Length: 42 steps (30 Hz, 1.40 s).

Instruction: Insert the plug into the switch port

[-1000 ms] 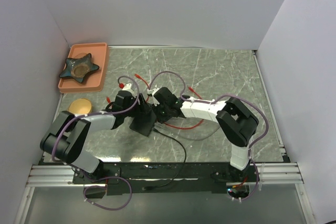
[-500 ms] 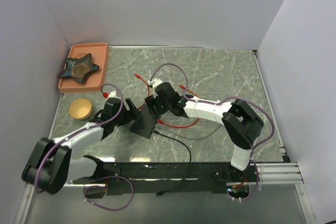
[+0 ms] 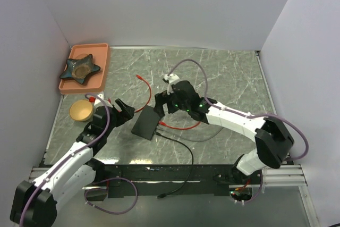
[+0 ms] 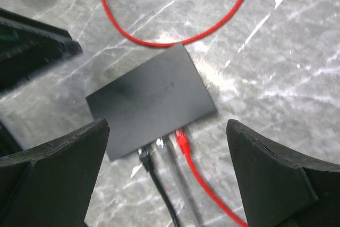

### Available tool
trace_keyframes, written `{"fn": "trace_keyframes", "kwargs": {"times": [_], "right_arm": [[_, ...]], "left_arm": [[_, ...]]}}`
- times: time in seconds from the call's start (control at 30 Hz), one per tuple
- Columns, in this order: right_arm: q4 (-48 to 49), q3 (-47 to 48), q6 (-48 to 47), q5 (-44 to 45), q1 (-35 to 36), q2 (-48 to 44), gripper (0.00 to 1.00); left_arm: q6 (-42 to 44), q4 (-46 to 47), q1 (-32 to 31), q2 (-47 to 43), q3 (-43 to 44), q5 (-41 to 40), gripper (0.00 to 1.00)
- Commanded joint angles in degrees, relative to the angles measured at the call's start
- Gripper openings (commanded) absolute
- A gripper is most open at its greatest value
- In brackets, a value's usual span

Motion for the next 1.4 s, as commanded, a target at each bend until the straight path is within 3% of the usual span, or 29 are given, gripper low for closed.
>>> {"fn": "trace_keyframes", "kwargs": {"times": [0.0,0.23,0.53,0.73,0.97,1.2,1.37], "right_arm": [[4.9,-5.8,3.2,-4.1,-1.4,-7.4,0.99],[6.4,-10.6,2.9,-2.5,-1.8,-15.2,0.99],[6.8,-12.1,3.2,-3.5,-1.9,-16.3,0.99],[5.8,-11.9,1.8,-4.0,-2.1,-16.6,0.99],[3.5,-10.0,0.1,-6.2,-2.1,-14.7,0.99],[2.9,-10.8,-0.3,-6.1,-2.1,-15.3,0.99],[1.4,-10.9,-0.8,-6.0,-2.0,-16.2,0.99]], "left_arm": [[0.4,-1.8,0.2,-6.6,-1.2,-3.0,0.89],[0.8,-2.4,0.2,-16.6,-3.1,-4.4,0.91],[0.2,-3.2,0.2,-14.2,-1.6,-3.8,0.92],[0.3,-5.8,0.2,-9.1,2.0,-6.1,0.92],[-7.2,-19.5,0.2,-0.1,9.6,-15.2,0.91],[-10.8,-26.9,1.9,11.2,18.4,-16.4,0.9],[-8.5,-26.8,3.2,19.4,24.5,-16.0,0.84]]}}
